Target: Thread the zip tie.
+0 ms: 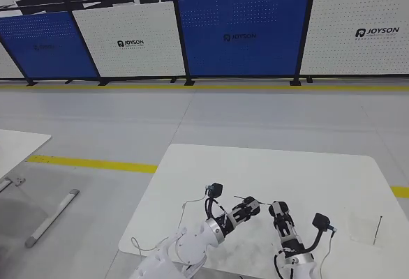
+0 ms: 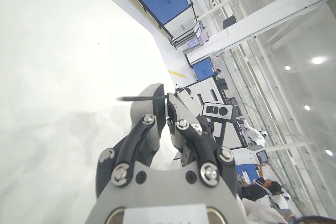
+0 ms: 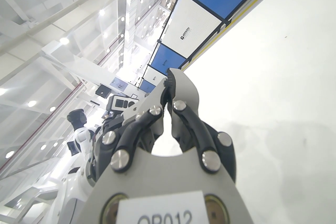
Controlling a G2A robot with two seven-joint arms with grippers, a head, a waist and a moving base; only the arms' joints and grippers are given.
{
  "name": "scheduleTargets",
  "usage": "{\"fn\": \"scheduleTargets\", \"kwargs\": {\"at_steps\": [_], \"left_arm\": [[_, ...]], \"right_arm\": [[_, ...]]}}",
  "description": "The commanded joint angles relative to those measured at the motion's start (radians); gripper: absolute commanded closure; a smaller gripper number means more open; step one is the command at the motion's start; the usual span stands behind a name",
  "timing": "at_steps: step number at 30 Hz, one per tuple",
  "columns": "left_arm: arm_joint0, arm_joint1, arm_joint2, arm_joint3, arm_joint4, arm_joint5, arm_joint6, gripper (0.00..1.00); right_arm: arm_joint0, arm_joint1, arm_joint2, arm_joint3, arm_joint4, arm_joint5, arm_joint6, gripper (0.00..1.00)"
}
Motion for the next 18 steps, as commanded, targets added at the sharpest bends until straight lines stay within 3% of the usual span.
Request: {"fn": "scheduleTargets", "kwargs": {"at_steps": [1, 10, 18], "left_arm": [[0.0, 0.0, 0.0, 0.002, 0.0, 0.0, 0.002, 1.0], [-0.004, -0.002, 0.002, 0.005, -0.002, 0.003, 0.002, 0.84], [-0.005, -0.003, 0.002, 0.009, -0.002, 0.006, 0.007, 0.89]], "right_arm": [[0.001, 0.0, 0.0, 0.002, -0.002, 0.001, -0.003, 1.0], [0.001, -0.001, 0.0, 0.005, -0.013, -0.002, -0.004, 1.0], [0.001, -0.001, -0.001, 0.006, -0.022, -0.005, 0.001, 1.0]]}}
